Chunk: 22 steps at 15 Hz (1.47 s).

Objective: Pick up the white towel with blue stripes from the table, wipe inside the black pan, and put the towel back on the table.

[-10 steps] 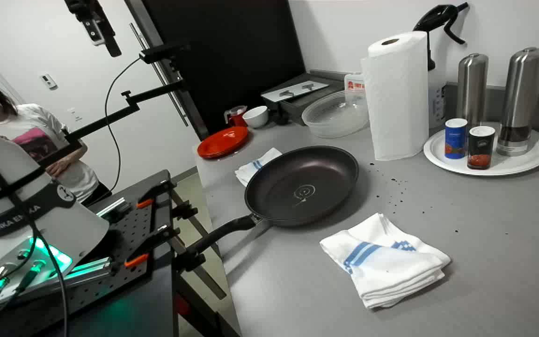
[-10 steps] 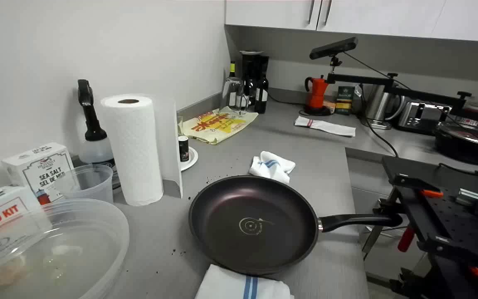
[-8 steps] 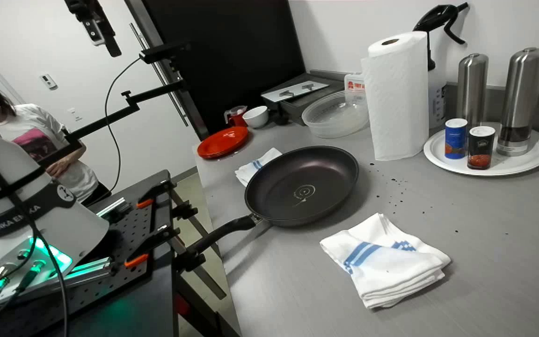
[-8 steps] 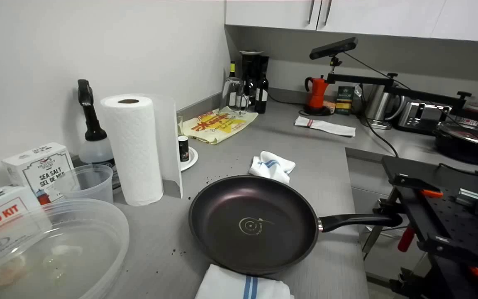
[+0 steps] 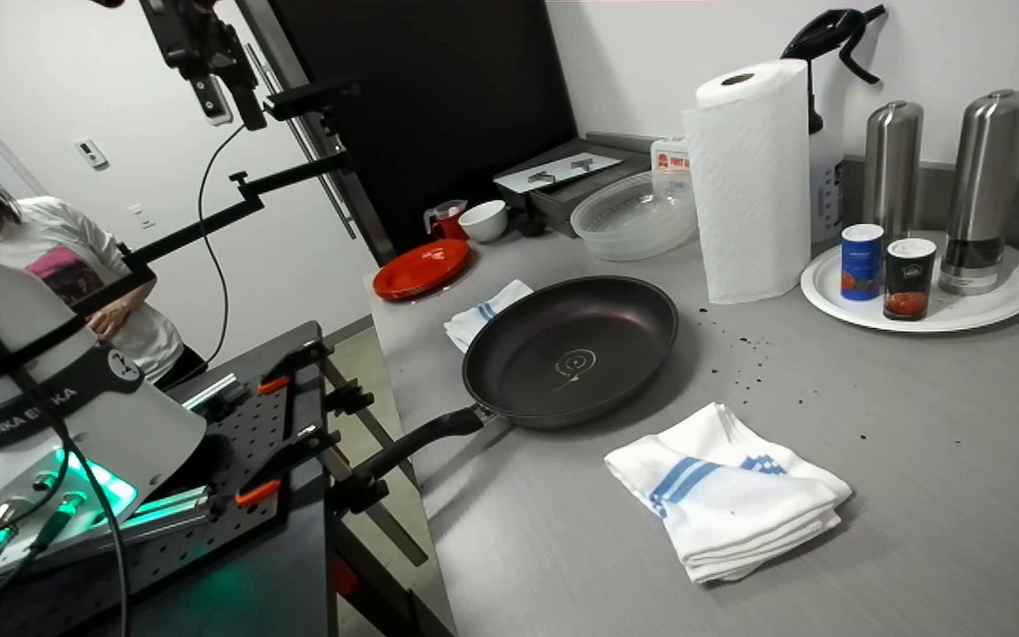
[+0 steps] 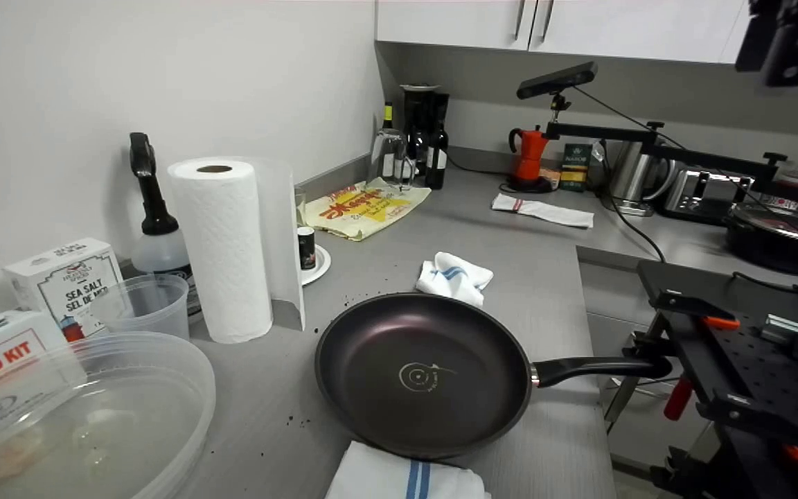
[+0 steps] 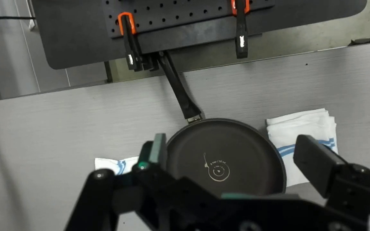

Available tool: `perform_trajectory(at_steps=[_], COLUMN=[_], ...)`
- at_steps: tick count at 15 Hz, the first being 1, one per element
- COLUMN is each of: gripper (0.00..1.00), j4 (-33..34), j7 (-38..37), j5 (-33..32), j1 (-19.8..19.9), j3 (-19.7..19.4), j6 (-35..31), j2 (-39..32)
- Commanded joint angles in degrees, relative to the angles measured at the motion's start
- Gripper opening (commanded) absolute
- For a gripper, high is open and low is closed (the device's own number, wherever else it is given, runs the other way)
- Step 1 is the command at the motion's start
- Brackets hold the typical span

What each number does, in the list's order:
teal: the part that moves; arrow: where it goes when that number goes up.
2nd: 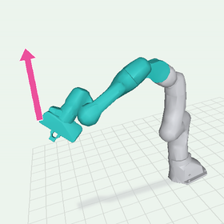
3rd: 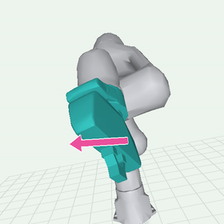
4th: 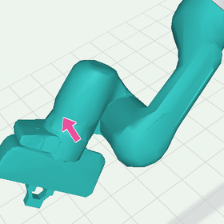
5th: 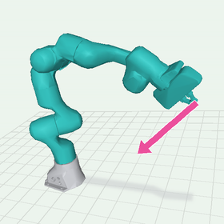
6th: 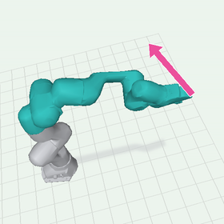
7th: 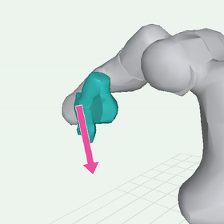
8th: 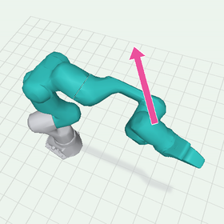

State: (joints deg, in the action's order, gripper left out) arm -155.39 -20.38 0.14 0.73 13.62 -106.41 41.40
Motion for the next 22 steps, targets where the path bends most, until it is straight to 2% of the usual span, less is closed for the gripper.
perform_trajectory(at_steps=[1,4,9,14,18,22], gripper=[1.0,1.0,1.0,1.0,1.0,1.0], j4=[0.2,0.2,1.7,3.3,8.2,14.9], j7=[-4.2,-8.4,-16.9,-30.7,-39.0,-41.8], j5=[-2.5,-4.7,-9.0,-18.0,-24.7,-25.7], j1=[4.6,9.4,16.2,21.6,21.9,17.9], j3=[-2.6,-4.7,-6.8,-7.7,-11.5,-17.6], j6=[-6.3,-15.6,-26.5,-37.0,-39.6,-40.7], j2=[-7.1,-11.5,-19.3,-28.3,-38.7,-49.3])
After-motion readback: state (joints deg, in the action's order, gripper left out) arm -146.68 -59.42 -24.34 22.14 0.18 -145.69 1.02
